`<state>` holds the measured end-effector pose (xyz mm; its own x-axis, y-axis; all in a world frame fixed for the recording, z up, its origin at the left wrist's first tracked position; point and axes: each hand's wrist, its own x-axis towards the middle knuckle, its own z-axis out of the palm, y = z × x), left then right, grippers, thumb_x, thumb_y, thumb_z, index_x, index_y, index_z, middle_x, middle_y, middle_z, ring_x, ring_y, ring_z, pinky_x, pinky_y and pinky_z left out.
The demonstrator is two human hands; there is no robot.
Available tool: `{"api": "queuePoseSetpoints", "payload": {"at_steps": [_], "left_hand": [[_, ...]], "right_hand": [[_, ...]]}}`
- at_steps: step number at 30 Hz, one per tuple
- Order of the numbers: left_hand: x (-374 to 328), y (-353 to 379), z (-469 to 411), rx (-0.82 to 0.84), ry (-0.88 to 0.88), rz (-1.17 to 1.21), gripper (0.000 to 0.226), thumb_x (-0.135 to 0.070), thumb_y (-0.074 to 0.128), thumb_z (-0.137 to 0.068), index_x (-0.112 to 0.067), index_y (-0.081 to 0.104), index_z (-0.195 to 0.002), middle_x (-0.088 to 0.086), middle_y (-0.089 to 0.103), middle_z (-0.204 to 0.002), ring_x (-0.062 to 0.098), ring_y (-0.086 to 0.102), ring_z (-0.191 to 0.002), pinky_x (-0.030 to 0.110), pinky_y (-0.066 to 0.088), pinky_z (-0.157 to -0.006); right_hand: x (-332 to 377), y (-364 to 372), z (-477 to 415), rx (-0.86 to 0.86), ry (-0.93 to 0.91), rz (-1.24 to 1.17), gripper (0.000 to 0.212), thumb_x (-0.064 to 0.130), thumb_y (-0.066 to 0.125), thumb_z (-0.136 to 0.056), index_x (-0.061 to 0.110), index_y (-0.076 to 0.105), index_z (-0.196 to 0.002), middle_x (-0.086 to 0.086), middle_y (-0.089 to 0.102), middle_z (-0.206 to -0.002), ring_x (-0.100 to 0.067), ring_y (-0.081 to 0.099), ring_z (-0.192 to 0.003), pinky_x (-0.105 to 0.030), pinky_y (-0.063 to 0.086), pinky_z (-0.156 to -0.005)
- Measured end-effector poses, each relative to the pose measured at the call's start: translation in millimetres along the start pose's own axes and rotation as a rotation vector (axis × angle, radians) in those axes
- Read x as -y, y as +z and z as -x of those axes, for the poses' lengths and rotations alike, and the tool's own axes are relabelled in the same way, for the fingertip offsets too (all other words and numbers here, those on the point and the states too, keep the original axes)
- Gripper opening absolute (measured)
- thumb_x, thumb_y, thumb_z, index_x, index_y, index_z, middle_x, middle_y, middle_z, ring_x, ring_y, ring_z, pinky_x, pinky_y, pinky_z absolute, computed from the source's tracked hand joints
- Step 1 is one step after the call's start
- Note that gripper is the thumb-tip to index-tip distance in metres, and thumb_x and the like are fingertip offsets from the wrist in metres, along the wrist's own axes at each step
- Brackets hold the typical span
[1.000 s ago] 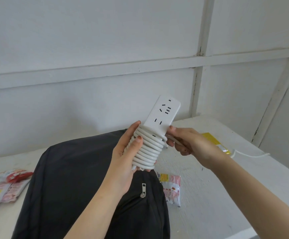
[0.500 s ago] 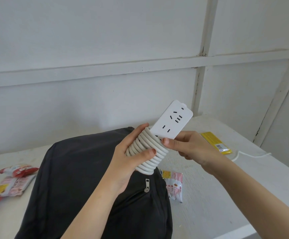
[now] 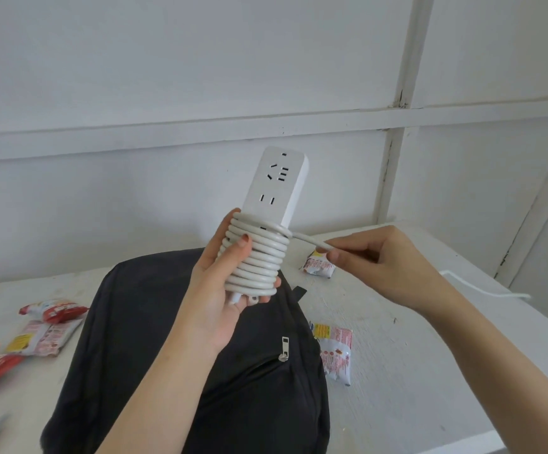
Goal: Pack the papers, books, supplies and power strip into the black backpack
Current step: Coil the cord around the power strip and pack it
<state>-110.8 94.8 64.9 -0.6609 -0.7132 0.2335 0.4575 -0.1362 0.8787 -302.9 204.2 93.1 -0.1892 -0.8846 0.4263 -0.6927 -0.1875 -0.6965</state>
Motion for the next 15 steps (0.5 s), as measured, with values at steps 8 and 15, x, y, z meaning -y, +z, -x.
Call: {"api": "queuePoseSetpoints", "payload": {"at_steps": [8, 15], "left_hand": [[-8.0, -3.5, 14.9, -0.188, 0.133, -0.179, 0.061, -0.024, 0.071, -0.069, -0.027, 0.053, -0.128, 0.009, 0.064, -0.109, 0.031, 0.063, -0.086, 0.035, 0.052, -0.055], [-33.2, -21.7, 43.5, -0.429, 0.314, -0.365, 0.066, -0.031, 0.075, -0.059, -0.034, 0.059, -0.122, -0.005, 0.066, -0.113, 0.018, 0.066, -0.094, 0.030, 0.054, -0.059]], "right_hand": [[47.3, 17.6, 1.5, 0.010, -0.141, 0.368, 0.037, 0.019, 0.053, -0.089, 0.001, 0.042, -0.059, -0.011, 0.032, -0.051, -0.014, 0.024, -0.048, -0.024, 0.021, -0.046], [61.2, 42.7, -3.7, 0.141, -0.192, 0.325, 0.014, 0.023, 0.048, -0.087, 0.019, 0.055, -0.076, 0.005, 0.054, -0.066, -0.012, 0.049, -0.060, -0.032, 0.043, -0.056]]}}
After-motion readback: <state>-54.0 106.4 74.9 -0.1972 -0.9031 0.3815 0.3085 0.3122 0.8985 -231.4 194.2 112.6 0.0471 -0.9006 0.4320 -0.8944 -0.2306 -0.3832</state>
